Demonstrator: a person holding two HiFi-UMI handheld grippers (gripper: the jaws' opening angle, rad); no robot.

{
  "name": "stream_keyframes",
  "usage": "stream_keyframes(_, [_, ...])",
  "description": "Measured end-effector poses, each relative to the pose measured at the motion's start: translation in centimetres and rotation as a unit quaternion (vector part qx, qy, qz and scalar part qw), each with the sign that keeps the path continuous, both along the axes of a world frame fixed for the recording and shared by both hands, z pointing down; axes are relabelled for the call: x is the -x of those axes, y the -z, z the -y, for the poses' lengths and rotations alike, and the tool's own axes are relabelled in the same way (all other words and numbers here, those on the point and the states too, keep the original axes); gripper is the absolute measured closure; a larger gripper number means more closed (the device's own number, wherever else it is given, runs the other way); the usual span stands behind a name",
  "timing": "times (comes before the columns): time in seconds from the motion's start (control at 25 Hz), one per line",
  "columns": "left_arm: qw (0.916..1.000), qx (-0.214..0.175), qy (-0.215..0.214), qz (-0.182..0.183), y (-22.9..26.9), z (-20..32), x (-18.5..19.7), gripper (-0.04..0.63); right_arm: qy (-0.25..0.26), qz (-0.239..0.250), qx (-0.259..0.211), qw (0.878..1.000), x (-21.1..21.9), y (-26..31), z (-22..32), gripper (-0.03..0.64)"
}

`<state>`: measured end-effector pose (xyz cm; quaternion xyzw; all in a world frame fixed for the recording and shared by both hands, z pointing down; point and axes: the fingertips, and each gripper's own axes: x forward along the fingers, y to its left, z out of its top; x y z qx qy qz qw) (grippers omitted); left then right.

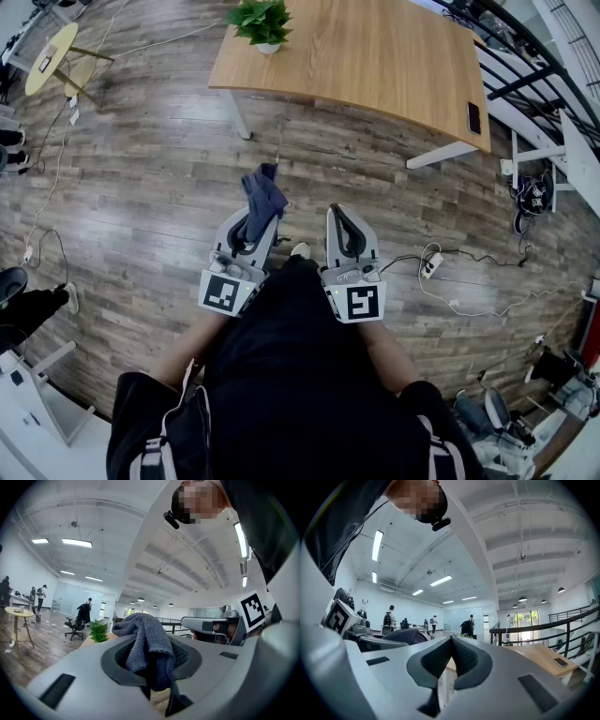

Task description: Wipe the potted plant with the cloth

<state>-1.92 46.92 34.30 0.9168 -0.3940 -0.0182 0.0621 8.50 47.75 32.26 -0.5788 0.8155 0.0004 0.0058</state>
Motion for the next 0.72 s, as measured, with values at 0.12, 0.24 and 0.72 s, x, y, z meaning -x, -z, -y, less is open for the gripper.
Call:
stream_keyframes(0.12, [0.9998,0.003,0.021,0.004,-0.6,0.2,-0.6,0.471,0.014,-0.002,-0.004,1.000,-1.3,-0.3,-0.3,0.600])
stream_keyframes(0.24, [0.9989,0.010,0.046,0.006,-1.0,0.7,-0.6,0.471,0.012,0.039,-0.004,0.999,-3.0,-1.0,-0.4,0.600])
stream_keyframes(0.72, [0.9965,0.042,0.066,0.028,-3.8,7.8,0.2,0.471,-0.025,0.039,0.038,0.998,-6.0,-3.9,5.7,0.598])
